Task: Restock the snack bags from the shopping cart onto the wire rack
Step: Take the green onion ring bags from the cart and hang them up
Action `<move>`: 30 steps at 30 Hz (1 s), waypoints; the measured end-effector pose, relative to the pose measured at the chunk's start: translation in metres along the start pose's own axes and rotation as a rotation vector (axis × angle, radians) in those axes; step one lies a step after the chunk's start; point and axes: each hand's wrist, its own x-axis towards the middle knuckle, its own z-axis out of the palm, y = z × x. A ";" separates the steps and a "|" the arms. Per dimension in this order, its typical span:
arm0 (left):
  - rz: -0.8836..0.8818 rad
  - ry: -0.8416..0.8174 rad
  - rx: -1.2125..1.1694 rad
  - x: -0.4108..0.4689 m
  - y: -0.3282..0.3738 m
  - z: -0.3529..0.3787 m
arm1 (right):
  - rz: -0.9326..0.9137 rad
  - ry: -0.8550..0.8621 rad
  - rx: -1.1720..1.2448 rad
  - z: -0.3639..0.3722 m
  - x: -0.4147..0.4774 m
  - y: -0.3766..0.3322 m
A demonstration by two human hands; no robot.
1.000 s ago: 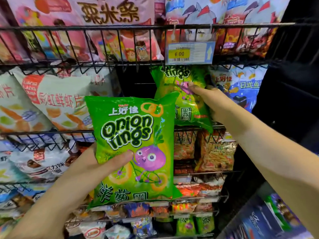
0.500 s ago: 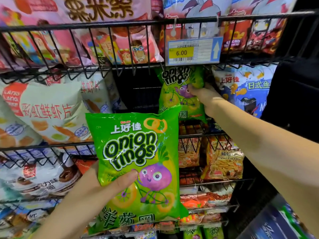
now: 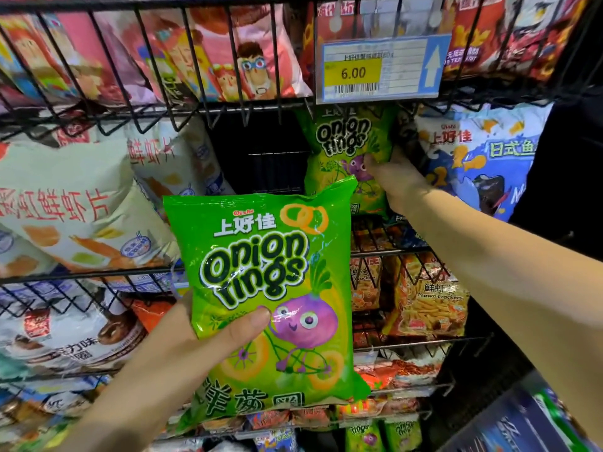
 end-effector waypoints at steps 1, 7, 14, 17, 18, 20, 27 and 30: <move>-0.006 0.005 0.003 0.001 0.000 0.001 | 0.001 -0.004 -0.005 -0.001 -0.002 -0.001; -0.028 0.014 0.036 0.007 -0.002 0.006 | 0.010 0.070 -0.168 0.002 -0.011 0.000; -0.010 0.015 0.006 0.006 -0.001 0.012 | 0.081 0.068 -0.282 0.004 -0.011 0.002; -0.008 0.014 0.011 0.003 0.001 0.012 | 0.093 0.061 -0.344 0.002 -0.014 0.000; -0.002 0.013 0.014 0.002 0.003 0.012 | 0.099 0.060 -0.375 0.001 -0.015 -0.001; 0.016 0.023 0.006 0.000 0.006 0.014 | 0.107 0.041 -0.417 -0.002 -0.021 -0.005; 0.075 0.025 -0.011 -0.002 0.025 0.022 | 0.087 0.010 -0.383 -0.004 -0.046 -0.017; 0.080 0.020 -0.060 0.004 0.033 0.027 | 0.097 -0.112 -0.408 -0.014 -0.061 -0.014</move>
